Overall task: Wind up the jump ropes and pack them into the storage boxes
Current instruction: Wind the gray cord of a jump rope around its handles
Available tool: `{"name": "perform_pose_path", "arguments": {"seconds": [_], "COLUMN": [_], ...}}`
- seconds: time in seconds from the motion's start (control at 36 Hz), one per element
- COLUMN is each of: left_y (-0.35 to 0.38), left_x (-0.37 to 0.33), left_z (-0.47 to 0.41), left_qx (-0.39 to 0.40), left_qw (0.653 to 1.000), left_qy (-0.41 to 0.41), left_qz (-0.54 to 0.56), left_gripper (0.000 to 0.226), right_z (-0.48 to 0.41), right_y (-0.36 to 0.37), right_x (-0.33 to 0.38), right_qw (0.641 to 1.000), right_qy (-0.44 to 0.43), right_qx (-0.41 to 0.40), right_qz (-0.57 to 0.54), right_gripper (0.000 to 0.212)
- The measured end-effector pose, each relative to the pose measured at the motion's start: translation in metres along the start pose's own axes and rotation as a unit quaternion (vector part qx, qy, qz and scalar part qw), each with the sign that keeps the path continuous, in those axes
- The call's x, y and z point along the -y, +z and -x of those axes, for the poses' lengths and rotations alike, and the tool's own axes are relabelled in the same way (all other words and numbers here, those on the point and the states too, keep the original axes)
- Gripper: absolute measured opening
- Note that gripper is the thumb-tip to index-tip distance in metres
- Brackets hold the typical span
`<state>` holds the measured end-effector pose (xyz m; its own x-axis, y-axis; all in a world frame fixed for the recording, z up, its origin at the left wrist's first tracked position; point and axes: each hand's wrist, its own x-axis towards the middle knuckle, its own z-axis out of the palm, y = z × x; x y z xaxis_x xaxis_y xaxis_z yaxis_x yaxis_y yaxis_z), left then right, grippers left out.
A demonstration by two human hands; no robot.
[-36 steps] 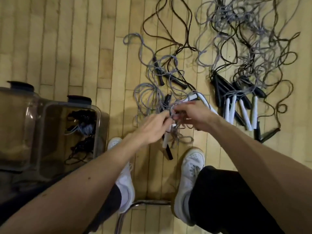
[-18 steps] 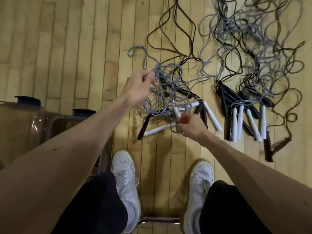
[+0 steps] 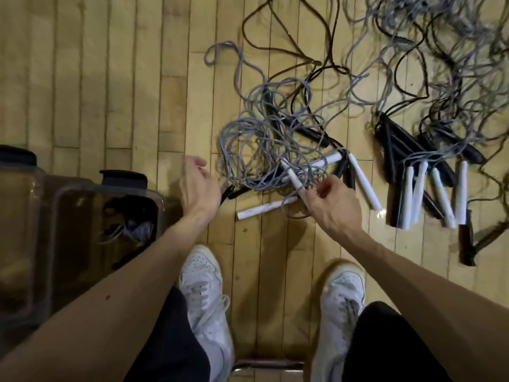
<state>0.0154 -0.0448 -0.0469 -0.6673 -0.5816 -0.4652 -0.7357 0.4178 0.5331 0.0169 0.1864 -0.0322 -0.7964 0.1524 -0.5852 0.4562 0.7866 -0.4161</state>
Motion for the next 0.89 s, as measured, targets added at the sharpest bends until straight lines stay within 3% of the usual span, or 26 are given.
{"name": "perform_pose_path", "arguments": {"seconds": [0.14,0.25,0.36,0.47,0.61,0.78,0.89], "left_y": [0.007,0.021,0.04,0.046,0.017,-0.073,-0.102], "left_x": [0.041,0.049,0.049,0.053,0.06,0.0,-0.041], "left_z": [0.009,0.009,0.004,0.002,0.001,0.001,0.003], "left_qx": [0.184,0.176,0.131,0.136,0.291,0.457,0.502], "left_qw": [0.979,0.98,0.979,0.977,0.952,0.877,0.858], "left_qy": [-0.073,-0.017,0.034,0.053,0.041,0.046,0.024], "left_qz": [-0.048,-0.089,-0.154,-0.153,-0.084,-0.141,-0.109], "left_gripper": [0.068,0.071,0.061,0.028,0.019,0.02,0.028], "right_z": [0.004,0.021,0.027,0.026,0.023,0.024,0.021], "right_y": [-0.001,0.011,0.03,0.045,0.056,0.041,0.031], "right_x": [-0.001,0.008,0.021,0.035,0.039,0.05,0.068], "right_qw": [0.999,0.992,0.981,0.979,0.973,0.961,0.934], "right_qy": [-0.019,-0.115,-0.172,-0.164,-0.183,-0.226,-0.276], "right_qx": [-0.031,-0.015,0.056,0.105,0.128,0.139,0.171], "right_qz": [0.003,0.042,0.071,0.052,0.056,0.083,0.152], "right_gripper": [0.031,0.037,0.032,0.034,0.019,0.052,0.046]}}
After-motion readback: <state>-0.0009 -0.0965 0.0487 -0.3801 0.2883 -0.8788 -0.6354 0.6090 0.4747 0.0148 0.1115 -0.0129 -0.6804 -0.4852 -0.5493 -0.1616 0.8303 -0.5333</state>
